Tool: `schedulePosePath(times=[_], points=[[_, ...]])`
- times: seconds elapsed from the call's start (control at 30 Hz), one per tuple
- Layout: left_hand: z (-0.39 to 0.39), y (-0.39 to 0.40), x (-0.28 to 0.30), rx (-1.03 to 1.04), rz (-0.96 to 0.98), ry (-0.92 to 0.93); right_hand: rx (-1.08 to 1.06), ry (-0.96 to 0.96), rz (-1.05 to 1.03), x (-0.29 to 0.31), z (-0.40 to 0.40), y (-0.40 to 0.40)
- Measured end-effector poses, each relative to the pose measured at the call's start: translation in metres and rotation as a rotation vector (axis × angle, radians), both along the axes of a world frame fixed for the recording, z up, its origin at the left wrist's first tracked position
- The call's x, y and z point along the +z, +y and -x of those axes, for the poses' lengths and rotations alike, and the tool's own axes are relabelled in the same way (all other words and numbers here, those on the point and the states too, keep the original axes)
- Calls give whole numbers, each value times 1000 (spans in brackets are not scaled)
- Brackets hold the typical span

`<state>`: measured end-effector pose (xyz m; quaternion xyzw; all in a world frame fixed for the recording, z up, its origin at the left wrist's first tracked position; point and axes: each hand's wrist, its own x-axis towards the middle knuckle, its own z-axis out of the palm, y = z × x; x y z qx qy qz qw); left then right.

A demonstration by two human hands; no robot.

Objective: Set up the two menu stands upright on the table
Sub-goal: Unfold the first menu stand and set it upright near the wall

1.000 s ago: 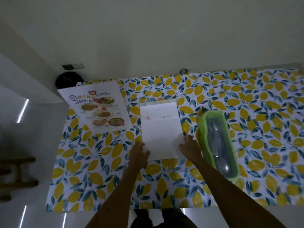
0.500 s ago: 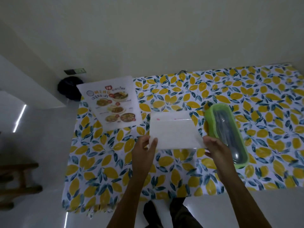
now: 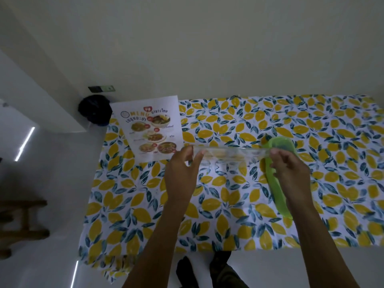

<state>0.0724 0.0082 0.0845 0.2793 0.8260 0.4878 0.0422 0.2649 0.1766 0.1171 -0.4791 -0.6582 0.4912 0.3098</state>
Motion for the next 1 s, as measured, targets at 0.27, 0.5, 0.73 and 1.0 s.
schedulePosePath(times=[0.27, 0.5, 0.73, 1.0], points=[[55, 62, 8, 139, 337, 288, 46, -66, -163, -8, 66, 73], [75, 88, 5, 140, 313, 173, 124, -127, -191, -21, 92, 108], [74, 99, 5, 211, 339, 149, 128, -208, -232, -29, 100, 116], [78, 89, 1, 137, 339, 164, 200, -288, -264, -20, 94, 117]])
